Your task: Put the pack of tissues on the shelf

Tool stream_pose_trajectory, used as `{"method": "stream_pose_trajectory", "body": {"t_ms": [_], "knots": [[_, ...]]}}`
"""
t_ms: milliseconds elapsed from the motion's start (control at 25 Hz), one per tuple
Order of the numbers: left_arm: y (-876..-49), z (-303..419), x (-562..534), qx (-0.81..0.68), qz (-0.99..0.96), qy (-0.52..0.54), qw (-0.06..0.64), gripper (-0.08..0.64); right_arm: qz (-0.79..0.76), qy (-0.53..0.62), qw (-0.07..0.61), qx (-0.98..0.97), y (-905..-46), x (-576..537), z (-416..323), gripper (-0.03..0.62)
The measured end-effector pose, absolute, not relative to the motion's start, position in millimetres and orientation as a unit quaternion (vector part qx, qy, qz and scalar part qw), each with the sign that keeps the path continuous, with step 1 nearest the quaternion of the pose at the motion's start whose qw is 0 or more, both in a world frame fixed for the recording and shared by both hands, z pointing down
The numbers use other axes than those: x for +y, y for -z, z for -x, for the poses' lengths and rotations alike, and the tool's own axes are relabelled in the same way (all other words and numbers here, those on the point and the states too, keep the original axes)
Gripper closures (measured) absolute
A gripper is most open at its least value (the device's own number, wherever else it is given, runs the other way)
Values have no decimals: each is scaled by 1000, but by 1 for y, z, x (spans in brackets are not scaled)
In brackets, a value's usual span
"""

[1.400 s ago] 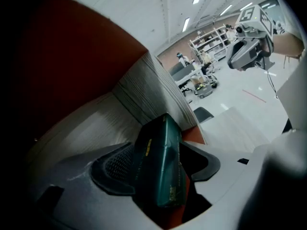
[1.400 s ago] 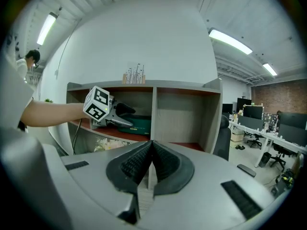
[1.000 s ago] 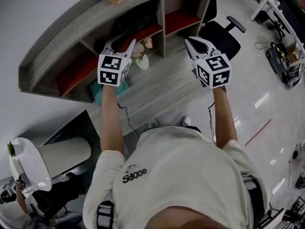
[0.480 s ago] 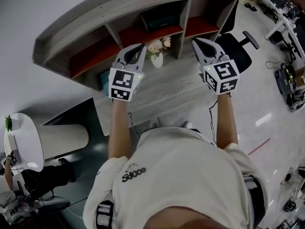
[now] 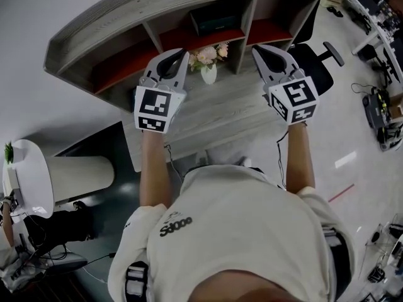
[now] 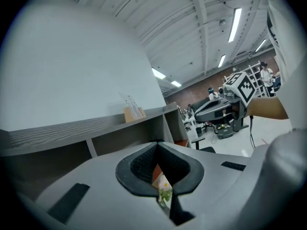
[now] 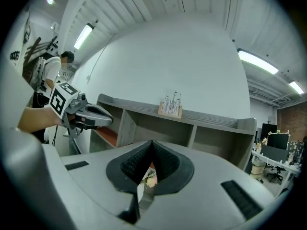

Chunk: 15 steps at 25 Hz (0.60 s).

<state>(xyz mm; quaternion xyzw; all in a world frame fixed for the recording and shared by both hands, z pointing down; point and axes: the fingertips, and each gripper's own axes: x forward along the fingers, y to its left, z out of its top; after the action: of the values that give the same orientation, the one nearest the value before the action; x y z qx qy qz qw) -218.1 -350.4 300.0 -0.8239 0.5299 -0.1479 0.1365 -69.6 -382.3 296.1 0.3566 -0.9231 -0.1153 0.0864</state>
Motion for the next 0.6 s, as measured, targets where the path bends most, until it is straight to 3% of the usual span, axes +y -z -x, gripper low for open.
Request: {"method": "stream_pose_trajectory", "body": {"t_ms": [600], "knots": [[-293, 205, -346, 525, 824, 150, 153, 541, -347, 142, 108, -921, -291, -373, 70, 586]]}}
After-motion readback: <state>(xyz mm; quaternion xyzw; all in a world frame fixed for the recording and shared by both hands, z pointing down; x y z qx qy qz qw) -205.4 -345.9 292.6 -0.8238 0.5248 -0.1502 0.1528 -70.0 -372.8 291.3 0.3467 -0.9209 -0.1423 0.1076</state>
